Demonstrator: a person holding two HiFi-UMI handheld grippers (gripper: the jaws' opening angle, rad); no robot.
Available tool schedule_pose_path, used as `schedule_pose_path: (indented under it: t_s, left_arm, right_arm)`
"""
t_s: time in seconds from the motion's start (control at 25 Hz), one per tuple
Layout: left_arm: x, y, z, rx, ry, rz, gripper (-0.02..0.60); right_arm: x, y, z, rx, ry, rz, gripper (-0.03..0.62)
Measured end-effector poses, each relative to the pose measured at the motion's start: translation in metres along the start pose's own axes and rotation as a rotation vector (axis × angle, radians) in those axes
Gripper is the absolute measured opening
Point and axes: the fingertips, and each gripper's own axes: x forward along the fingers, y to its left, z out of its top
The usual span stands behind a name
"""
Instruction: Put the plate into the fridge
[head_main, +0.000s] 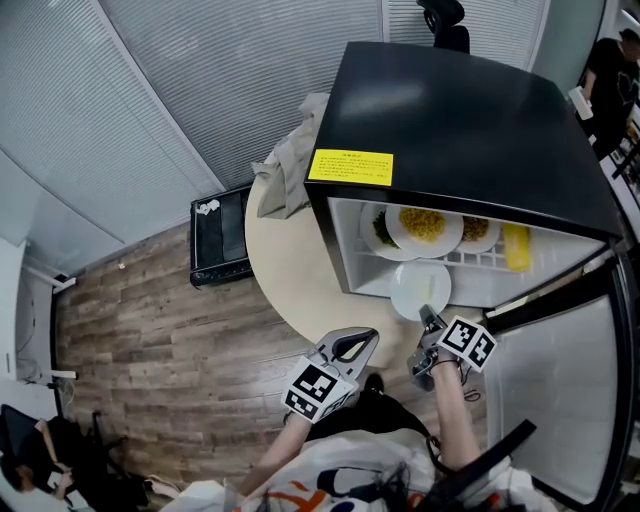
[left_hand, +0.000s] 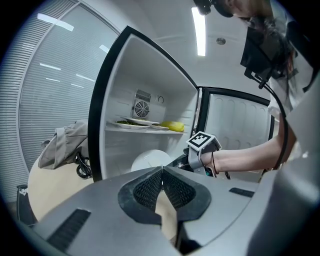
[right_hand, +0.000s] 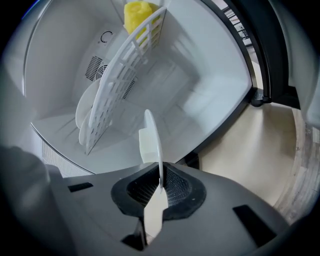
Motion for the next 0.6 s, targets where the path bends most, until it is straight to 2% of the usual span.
schedule_pose_path:
  t_s: [0.28,0.6]
  left_arm:
    - [0.004,0.0,-0.003,-0.011,0.006,0.002,0.011]
    - [0.009,0.002,-0.004,-0.023,0.01,0.0,0.012]
  right_arm:
    - [0.008,-0.008,0.003,0.003,0.006,-0.012,0.028]
    - [0.025,0.001,0.01,-0.026,0.007,-0.004,0.028]
